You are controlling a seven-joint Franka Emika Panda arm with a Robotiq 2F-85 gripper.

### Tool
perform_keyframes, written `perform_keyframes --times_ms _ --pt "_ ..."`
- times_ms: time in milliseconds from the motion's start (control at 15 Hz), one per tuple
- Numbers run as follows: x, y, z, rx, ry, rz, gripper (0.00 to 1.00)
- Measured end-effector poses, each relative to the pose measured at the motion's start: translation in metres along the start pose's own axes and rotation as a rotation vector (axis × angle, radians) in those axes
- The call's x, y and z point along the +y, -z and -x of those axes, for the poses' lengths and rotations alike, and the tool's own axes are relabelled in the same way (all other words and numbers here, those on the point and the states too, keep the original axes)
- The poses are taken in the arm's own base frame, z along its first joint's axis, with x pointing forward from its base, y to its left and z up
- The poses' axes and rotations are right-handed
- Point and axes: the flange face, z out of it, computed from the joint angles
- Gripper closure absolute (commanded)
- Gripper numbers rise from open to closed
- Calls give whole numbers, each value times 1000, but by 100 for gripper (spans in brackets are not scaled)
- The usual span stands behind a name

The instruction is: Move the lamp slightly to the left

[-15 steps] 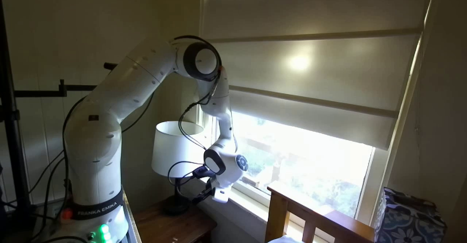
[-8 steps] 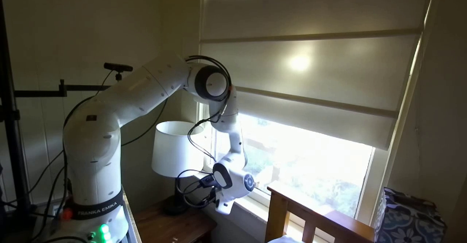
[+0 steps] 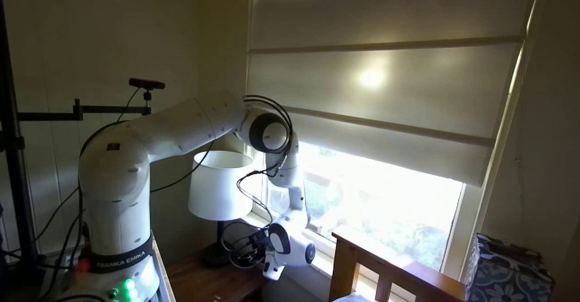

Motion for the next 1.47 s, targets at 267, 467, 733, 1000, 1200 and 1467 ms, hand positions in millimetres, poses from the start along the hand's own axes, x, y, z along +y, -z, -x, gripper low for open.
perform_keyframes --times_ms 267,467,733,1000,1200,1467 --pt "23 -31 -25 -47 -49 21 0" --pt "35 -47 -34 -71 -58 12 0" --pt "34 -48 -34 -73 -55 4 0" --pt "22 -55 -25 -120 -39 -126 0" --pt "18 -63 -13 -214 -42 -162 0" --pt "23 -73 -1 -352 -75 -148 0"
